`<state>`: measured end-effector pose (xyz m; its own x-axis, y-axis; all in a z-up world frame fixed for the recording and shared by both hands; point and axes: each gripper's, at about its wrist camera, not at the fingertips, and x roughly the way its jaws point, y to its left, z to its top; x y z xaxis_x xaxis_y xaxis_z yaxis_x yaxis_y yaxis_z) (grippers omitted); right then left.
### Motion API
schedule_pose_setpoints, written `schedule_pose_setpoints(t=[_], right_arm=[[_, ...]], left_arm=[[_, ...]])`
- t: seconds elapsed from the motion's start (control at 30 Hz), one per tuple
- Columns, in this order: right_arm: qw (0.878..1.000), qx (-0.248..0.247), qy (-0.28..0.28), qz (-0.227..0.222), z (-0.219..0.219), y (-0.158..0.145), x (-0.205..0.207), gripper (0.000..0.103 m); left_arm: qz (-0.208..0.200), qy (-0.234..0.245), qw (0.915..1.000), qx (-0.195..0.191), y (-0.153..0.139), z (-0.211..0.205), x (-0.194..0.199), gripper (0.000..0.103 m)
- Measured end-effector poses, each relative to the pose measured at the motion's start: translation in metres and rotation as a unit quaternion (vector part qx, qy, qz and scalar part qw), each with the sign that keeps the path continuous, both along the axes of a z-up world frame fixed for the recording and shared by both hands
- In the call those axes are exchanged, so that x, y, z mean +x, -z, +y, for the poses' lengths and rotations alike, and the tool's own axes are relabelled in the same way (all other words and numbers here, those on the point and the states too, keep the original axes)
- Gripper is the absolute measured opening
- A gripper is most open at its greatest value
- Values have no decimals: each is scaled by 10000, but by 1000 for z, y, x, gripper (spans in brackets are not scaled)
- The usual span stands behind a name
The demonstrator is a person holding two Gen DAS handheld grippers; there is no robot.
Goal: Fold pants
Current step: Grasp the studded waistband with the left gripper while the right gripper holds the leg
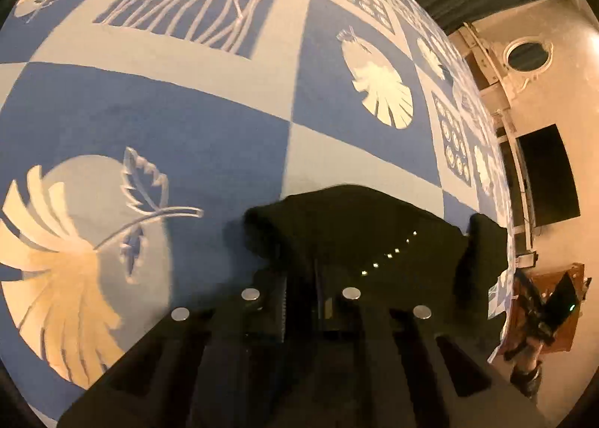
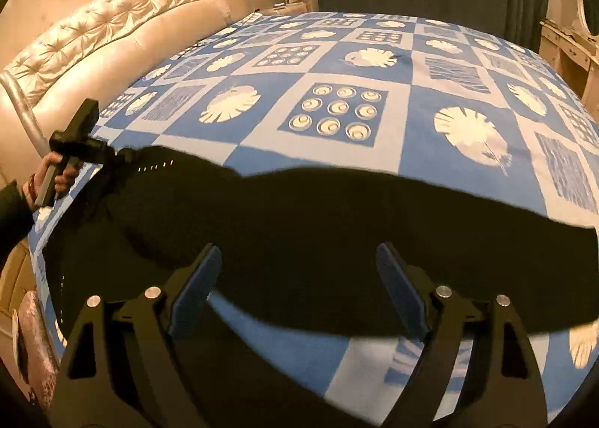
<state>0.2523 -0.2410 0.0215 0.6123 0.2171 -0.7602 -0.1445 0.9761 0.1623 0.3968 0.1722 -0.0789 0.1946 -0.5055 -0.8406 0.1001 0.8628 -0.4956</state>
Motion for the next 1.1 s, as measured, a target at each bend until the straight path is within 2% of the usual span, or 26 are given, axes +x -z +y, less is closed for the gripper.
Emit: schedule_pose_setpoints(t=[0.07, 0.13, 0.17, 0.27, 0.37, 0.47, 0.53, 0.63, 0.73, 0.83, 0.87, 0.93, 0.97, 1.0, 1.03, 1.07, 1.1], right_arm=[[9998, -44, -171, -9, 3, -4, 18, 86], [9994, -87, -345, 31, 3, -9, 40, 88], [9989, -107, -446, 102, 3, -9, 54, 94], [9972, 47, -591, 458, -4, -4, 95, 94], [9937, 86, -728, 852, -7, 6, 124, 94], [9842, 79, -1274, 1229, -1, 22, 144, 94], [9772, -157, -1610, 1375, 6, 30, 148, 94], [9683, -371, -1960, 1503, 14, 38, 154, 94], [9635, -337, -2121, 1599, 16, 43, 162, 94], [9597, -401, -2115, 1805, 16, 55, 168, 94], [9580, -387, -2087, 1926, 16, 60, 170, 94], [9536, -525, -1980, 2208, 15, 74, 171, 76], [9540, -685, -1957, 2165, 16, 77, 168, 67], [9559, -636, -1941, 2109, 15, 75, 166, 44], [9578, -436, -1923, 2090, 13, 72, 165, 27], [9595, -330, -1894, 2059, 12, 67, 161, 17], [9603, -426, -1894, 2001, 14, 64, 158, 13]], left_arm=[[56, 13, 10000, 76, 2, -3, 1, 11], [283, -154, 9995, -68, 8, 2, 3, 11], [368, -224, 9990, -122, 10, 5, 4, 11], [486, -408, 9978, -198, 13, 9, 6, 8], [327, -273, 9990, 96, 8, -1, 4, 8], [216, -95, 9989, 405, 6, -9, 3, 8], [22, 71, 9981, 613, 2, -16, 3, 9], [-91, 146, 9969, 766, 2, -18, 4, 18], [-132, -75, 9984, 541, 5, -8, 8, 34], [-58, -221, 9993, 304, 9, -3, 11, 35], [-73, -194, 9992, 330, 9, -4, 12, 31], [-109, -90, 9982, 589, 9, -8, 13, 15], [-57, -104, 9983, 569, 9, -8, 13, 10], [19, -159, 9988, 465, 9, -8, 13, 9], [17, -196, 9987, 480, 8, -9, 13, 9], [-27, -189, 9984, 526, 6, -10, 13, 8], [-99, -166, 9981, 581, 5, -12, 12, 8]])
